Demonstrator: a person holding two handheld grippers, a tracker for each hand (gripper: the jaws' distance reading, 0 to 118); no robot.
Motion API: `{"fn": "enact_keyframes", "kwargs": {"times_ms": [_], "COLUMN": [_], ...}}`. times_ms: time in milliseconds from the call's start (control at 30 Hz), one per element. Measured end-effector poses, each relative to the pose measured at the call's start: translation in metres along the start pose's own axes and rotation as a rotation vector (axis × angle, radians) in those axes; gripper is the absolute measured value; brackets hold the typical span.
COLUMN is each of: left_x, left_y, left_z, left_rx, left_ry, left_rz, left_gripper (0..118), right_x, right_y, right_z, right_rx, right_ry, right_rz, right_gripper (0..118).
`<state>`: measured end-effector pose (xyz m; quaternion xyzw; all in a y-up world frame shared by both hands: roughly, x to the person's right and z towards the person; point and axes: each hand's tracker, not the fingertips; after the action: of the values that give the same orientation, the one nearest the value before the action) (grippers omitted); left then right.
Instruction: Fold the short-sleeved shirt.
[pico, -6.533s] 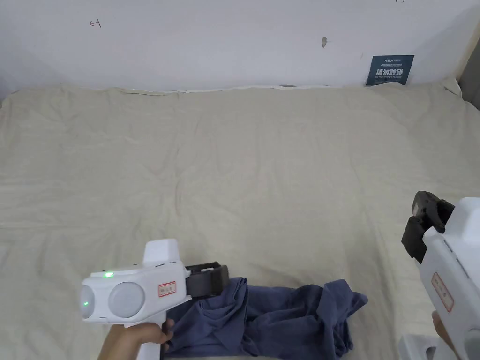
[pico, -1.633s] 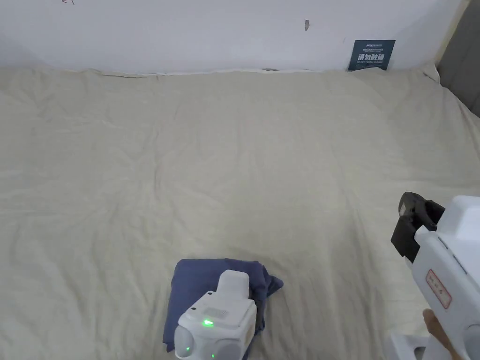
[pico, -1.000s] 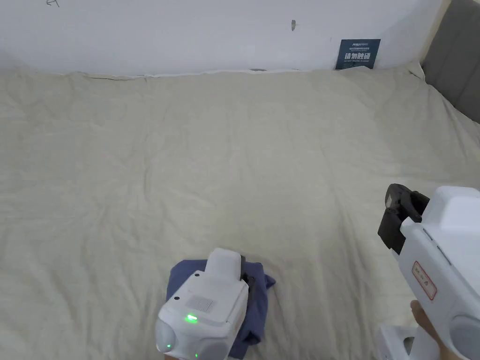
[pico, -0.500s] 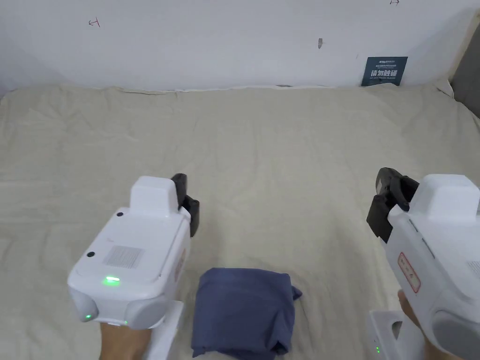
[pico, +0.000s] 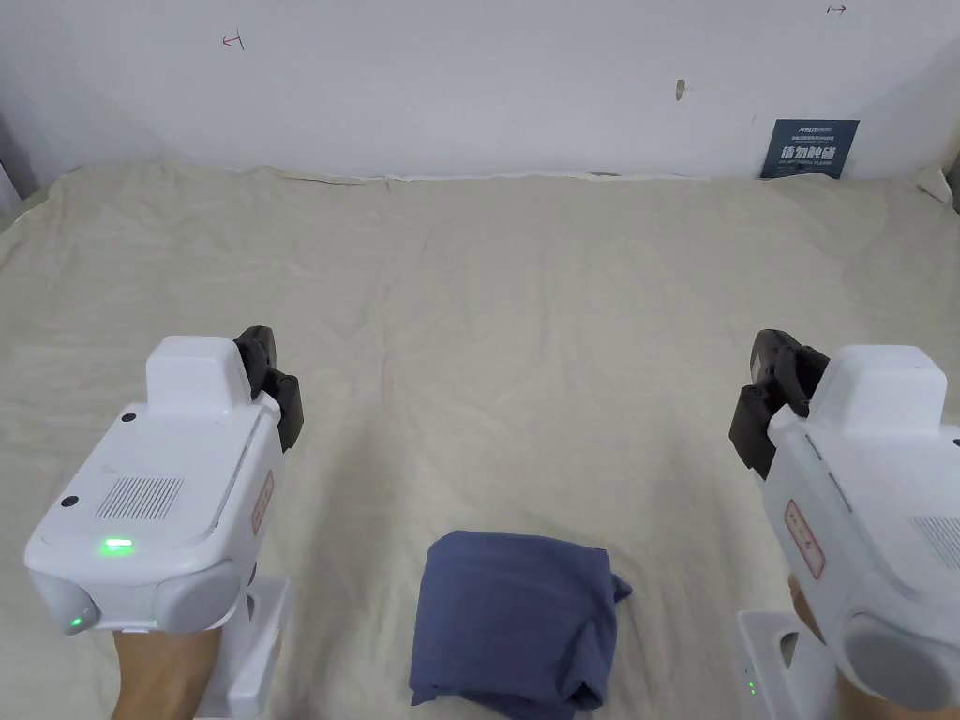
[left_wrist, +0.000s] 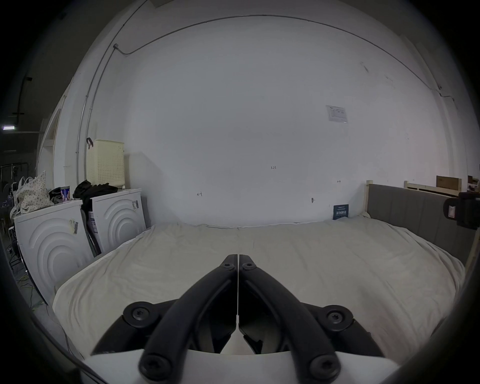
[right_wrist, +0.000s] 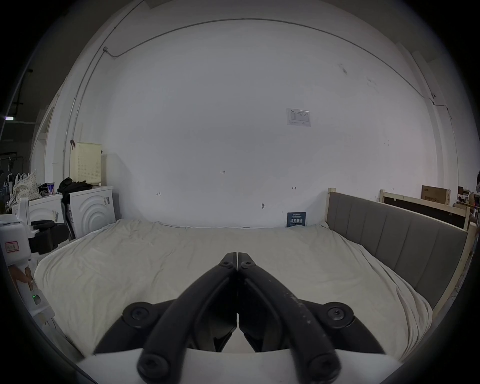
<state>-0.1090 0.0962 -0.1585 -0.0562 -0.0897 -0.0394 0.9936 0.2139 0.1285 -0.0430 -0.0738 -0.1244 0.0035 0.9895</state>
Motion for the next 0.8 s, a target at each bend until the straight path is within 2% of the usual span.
{"fn": "enact_keyframes", "kwargs": {"times_ms": [367,667,800], "left_x": [-0.008,-0.012,-0.013], "left_y": [-0.004,-0.011,-0.021], "left_z": [0.000,-0.003,-0.006], "left_rx": [-0.013,-0.045,-0.096], "left_ry": [0.006,-0.023,-0.059], "left_rz": [0.017,0.025,0.041], "left_gripper": [0,0,0], "right_x": [-0.010,-0.060,-0.080], "right_y": [-0.024,-0.139,-0.193], "right_z": [-0.014,-0.052,-0.065], "right_rx": [-0.031,-0.339,-0.477], "right_ry": [0.041,0.162,0.202], "right_rz": [-0.004,0.040,0.107], "right_gripper": [1,1,1]}}
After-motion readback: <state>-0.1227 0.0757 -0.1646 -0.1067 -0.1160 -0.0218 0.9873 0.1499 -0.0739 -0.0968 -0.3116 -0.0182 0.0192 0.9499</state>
